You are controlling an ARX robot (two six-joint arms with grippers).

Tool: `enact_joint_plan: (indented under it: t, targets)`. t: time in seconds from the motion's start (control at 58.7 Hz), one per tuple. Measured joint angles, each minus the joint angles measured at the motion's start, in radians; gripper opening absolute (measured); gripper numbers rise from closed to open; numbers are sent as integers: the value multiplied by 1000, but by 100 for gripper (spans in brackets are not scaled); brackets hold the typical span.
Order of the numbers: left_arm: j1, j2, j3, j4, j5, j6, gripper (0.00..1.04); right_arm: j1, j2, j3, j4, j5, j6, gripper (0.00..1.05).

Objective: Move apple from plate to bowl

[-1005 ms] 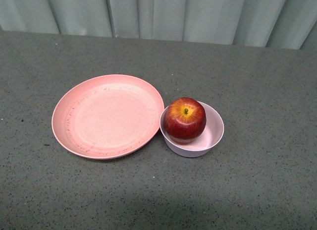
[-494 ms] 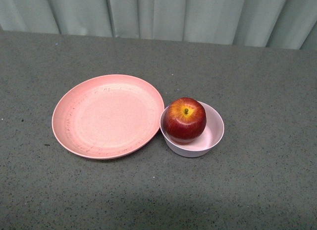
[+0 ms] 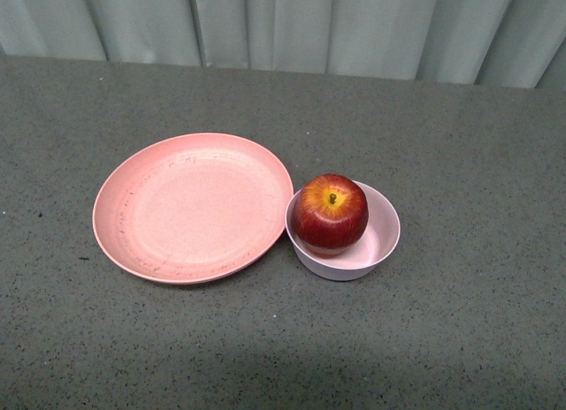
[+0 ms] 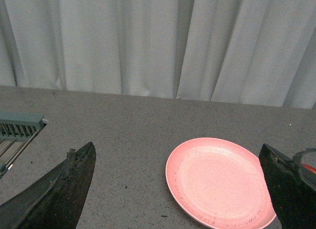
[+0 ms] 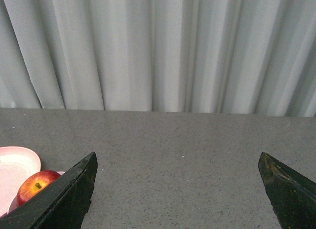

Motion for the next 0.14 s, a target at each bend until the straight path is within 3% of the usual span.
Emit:
enact_joint_plan:
  t: [0.136]
  targets:
    - [0, 0, 0, 0, 0, 0, 98, 0, 0, 0, 0, 0, 0, 95]
